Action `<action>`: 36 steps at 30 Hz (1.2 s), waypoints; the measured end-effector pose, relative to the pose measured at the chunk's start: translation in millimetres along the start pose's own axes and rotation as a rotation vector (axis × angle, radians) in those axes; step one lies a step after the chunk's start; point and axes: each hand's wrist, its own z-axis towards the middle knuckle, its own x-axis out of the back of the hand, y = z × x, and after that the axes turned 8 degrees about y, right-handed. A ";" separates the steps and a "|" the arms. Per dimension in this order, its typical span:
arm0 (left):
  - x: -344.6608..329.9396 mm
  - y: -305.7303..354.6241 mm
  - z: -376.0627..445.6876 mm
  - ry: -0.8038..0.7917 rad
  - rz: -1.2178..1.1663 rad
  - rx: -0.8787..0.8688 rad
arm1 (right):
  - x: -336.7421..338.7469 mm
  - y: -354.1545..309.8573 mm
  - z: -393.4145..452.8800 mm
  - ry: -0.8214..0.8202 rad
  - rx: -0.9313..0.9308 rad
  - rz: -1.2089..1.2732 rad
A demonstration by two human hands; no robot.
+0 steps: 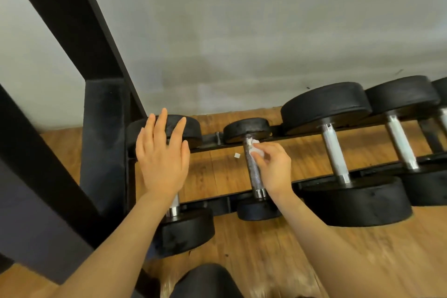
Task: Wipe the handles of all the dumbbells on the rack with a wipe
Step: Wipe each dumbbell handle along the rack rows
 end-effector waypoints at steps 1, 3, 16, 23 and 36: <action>-1.9 -0.9 -0.7 0.012 0.001 -0.007 | -1.1 -0.2 0.7 0.002 -0.012 0.012; -6.0 -3.0 -1.3 0.024 -0.002 -0.008 | -4.9 -2.4 3.7 0.011 -0.029 0.051; -13.4 -8.7 -1.7 0.065 0.002 -0.058 | -9.4 -7.3 -3.6 0.034 -0.093 -0.189; -16.5 -11.0 -0.9 0.096 -0.010 -0.078 | -15.3 -16.5 -0.5 0.076 -0.166 -0.196; -12.0 -18.4 -0.5 0.091 0.006 -0.152 | -14.4 -20.2 8.2 0.047 -0.209 -0.139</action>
